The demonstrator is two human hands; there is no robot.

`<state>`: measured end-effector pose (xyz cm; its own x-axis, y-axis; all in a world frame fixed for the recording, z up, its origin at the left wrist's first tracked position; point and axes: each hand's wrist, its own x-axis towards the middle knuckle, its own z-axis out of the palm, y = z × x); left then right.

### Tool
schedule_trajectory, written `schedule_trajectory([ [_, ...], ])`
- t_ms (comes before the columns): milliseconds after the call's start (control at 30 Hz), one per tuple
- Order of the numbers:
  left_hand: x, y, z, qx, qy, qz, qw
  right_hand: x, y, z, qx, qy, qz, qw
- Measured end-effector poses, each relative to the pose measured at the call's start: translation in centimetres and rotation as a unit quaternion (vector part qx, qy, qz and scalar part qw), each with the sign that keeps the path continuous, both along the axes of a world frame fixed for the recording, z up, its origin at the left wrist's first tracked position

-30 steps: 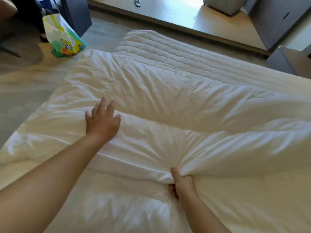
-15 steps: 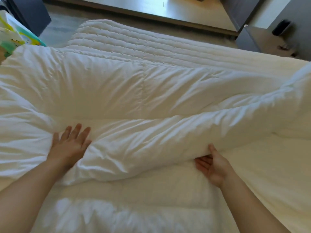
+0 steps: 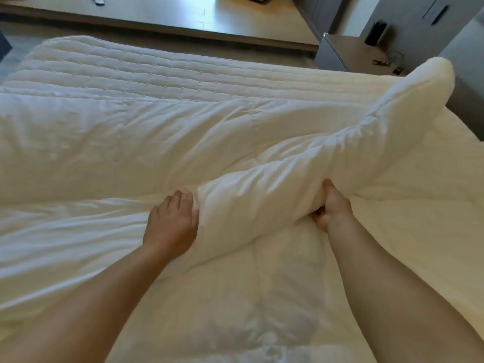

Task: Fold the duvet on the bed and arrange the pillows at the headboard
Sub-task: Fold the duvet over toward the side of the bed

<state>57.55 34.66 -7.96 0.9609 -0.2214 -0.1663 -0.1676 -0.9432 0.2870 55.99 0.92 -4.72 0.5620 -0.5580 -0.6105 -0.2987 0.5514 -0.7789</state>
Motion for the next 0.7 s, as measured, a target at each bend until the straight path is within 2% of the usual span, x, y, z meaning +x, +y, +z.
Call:
schedule_trajectory([
  [100, -0.7, -3.8, -0.5, 0.002, 0.006, 0.008, 1.0, 0.6, -3.1, -0.1, 0.004, -0.022, 0.0, 1.0],
  [300, -2.3, -10.1, 0.0, -0.025, -0.022, -0.062, 0.997, 1.4, -8.5, -0.2, 0.012, -0.049, -0.003, 0.999],
  [400, -3.4, -12.8, -0.3, 0.028, -0.018, -0.099, 0.995, 1.8, -9.9, -0.5, 0.037, -0.06, 0.01, 0.997],
  [533, -3.3, -13.0, -1.3, 0.089, 0.009, -0.102, 0.991, 1.8, -10.4, -0.5, 0.052, -0.072, 0.036, 0.995],
  [700, -3.3, -12.8, -0.8, 0.113, 0.0, -0.099, 0.989, -1.2, -9.5, 1.7, 0.013, -0.09, -0.015, 0.996],
])
